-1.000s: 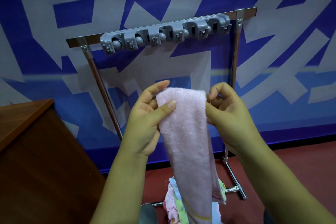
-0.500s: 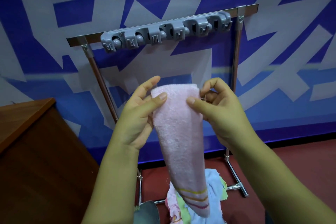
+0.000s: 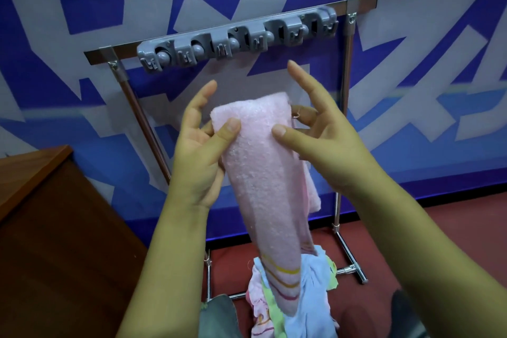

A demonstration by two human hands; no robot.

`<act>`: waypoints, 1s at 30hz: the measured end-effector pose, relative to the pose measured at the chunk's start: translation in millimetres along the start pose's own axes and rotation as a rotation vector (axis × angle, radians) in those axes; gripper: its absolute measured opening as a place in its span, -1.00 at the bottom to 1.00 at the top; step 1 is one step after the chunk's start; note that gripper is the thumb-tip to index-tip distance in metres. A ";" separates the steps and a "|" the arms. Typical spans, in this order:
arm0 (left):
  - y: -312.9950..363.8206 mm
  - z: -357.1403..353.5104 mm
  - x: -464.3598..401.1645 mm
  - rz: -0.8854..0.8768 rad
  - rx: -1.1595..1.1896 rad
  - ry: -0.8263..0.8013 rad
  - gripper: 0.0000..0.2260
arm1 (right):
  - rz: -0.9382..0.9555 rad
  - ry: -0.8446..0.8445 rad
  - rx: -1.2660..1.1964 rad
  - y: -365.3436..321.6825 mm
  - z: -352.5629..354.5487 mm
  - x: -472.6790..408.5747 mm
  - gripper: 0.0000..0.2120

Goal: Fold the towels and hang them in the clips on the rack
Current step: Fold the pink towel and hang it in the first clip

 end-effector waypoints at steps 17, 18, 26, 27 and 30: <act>13.9 22.9 -6.5 0.263 0.153 0.097 -0.65 | 0.028 -0.133 0.094 3.0 -27.8 2.1 -0.31; 12.9 25.5 -6.5 0.268 0.135 0.105 -0.63 | 0.032 -0.103 0.129 3.8 -27.2 0.4 -0.33; 13.4 30.5 -1.3 0.263 -0.084 -0.043 -0.45 | 0.090 -0.023 0.256 0.4 -30.0 -4.6 -0.44; 14.7 32.4 -2.2 0.250 -0.115 -0.044 -0.44 | 0.104 -0.012 0.285 0.3 -31.7 -3.0 -0.44; 17.6 36.6 -3.6 0.206 -0.210 -0.064 -0.38 | 0.164 -0.015 0.353 -3.8 -35.6 2.7 -0.45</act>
Point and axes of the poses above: each hand's wrist, its own x-axis away from the middle knuckle, its own z-axis out of the back of the hand, y = z × x, the point moved 2 cm from there along -x, towards the middle knuckle, and after that the axes turned 15 degrees about x, right-handed, at the moved point
